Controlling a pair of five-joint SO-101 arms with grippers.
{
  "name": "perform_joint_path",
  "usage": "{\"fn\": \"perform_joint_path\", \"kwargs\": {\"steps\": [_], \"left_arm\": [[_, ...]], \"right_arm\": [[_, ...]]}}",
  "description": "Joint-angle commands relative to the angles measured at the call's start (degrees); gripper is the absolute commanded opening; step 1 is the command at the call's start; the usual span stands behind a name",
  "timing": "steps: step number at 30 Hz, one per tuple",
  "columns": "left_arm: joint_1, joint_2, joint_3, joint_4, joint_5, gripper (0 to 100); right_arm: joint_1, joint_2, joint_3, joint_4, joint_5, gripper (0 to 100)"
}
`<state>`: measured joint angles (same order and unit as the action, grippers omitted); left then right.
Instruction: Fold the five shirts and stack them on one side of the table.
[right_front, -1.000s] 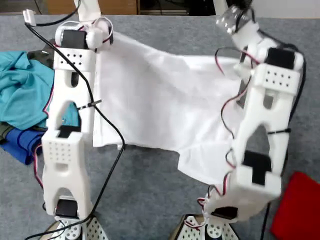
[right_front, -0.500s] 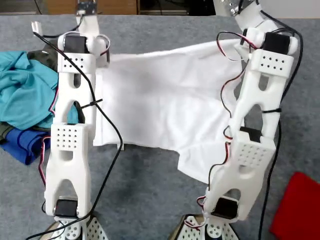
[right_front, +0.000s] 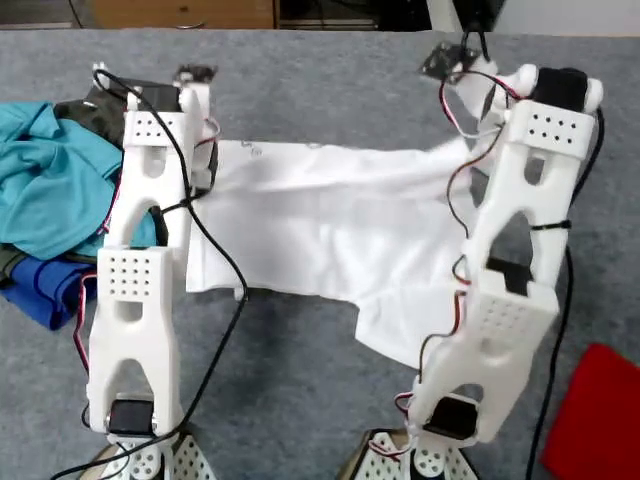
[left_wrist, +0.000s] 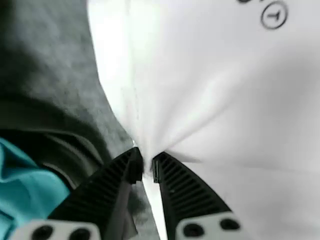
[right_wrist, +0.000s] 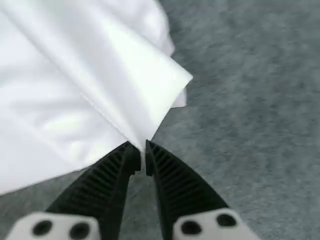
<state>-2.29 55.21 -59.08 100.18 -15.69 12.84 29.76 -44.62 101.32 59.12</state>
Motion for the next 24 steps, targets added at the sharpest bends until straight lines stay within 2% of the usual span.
{"fn": "perform_joint_path", "kwargs": {"steps": [1, 10, 18, 24], "left_arm": [[-0.18, -7.87, 8.62, 0.7, -1.58, 2], [2.37, -20.62, 30.15, -0.62, -4.75, 2], [2.9, -27.47, 58.2, -16.35, -5.01, 2], [2.99, -38.9, 71.38, -24.53, -4.84, 2]], "right_arm": [[1.8, -13.76, 14.46, 0.35, 2.81, 0.4], [4.0, -34.95, 53.41, -13.8, 4.57, 0.4], [4.62, -47.87, 78.37, -21.71, 5.19, 0.4], [4.62, -54.55, 89.27, -22.33, 6.33, 0.4]]}}
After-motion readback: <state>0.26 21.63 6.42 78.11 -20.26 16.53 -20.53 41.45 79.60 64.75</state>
